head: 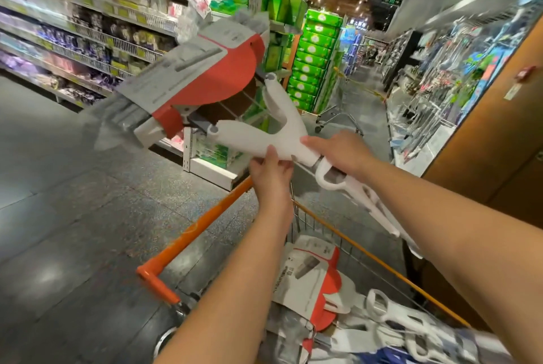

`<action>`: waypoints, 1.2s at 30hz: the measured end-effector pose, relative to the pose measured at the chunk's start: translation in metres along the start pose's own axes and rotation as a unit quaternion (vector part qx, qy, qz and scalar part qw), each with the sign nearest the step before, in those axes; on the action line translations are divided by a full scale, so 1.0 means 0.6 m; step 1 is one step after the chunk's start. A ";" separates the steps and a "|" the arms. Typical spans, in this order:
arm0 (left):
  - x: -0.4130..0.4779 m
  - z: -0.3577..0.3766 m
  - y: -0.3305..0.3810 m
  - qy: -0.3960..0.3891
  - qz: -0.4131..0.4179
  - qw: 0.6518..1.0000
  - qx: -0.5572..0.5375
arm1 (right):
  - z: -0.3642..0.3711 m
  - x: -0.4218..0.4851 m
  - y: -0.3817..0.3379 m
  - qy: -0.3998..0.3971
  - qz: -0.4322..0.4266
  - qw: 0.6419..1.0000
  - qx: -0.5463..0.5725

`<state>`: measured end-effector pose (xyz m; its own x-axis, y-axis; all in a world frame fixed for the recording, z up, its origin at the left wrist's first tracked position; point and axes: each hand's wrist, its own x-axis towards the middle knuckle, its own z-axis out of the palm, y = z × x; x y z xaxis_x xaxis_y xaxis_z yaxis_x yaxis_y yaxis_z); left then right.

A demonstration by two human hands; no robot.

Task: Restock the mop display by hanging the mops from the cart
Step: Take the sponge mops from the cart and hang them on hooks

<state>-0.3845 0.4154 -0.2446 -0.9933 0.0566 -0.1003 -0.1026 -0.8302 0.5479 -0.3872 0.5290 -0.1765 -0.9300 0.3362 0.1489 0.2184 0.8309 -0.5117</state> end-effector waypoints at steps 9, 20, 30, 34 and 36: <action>-0.064 0.038 -0.049 -0.176 0.028 0.962 0.206 | -0.030 -0.033 -0.003 0.119 0.060 0.987 0.094; -0.179 0.126 -0.093 -0.263 0.066 0.923 0.274 | -0.157 -0.173 0.092 0.186 0.078 0.951 0.234; -0.436 0.199 -0.185 -0.334 -0.141 0.915 0.179 | -0.284 -0.457 0.206 0.343 0.128 0.867 0.337; -0.560 0.194 -0.219 -0.359 -0.181 0.897 0.184 | -0.310 -0.581 0.248 0.420 0.181 0.843 0.284; -0.623 0.188 -0.226 -0.372 -0.198 0.889 0.179 | -0.320 -0.645 0.262 0.450 0.206 0.832 0.249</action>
<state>-0.0051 0.5694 -0.1877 -0.6220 0.7665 0.1599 -0.3301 -0.4418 0.8342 0.0636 0.6149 -0.1519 -0.1587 0.9295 0.3328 0.1064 0.3512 -0.9302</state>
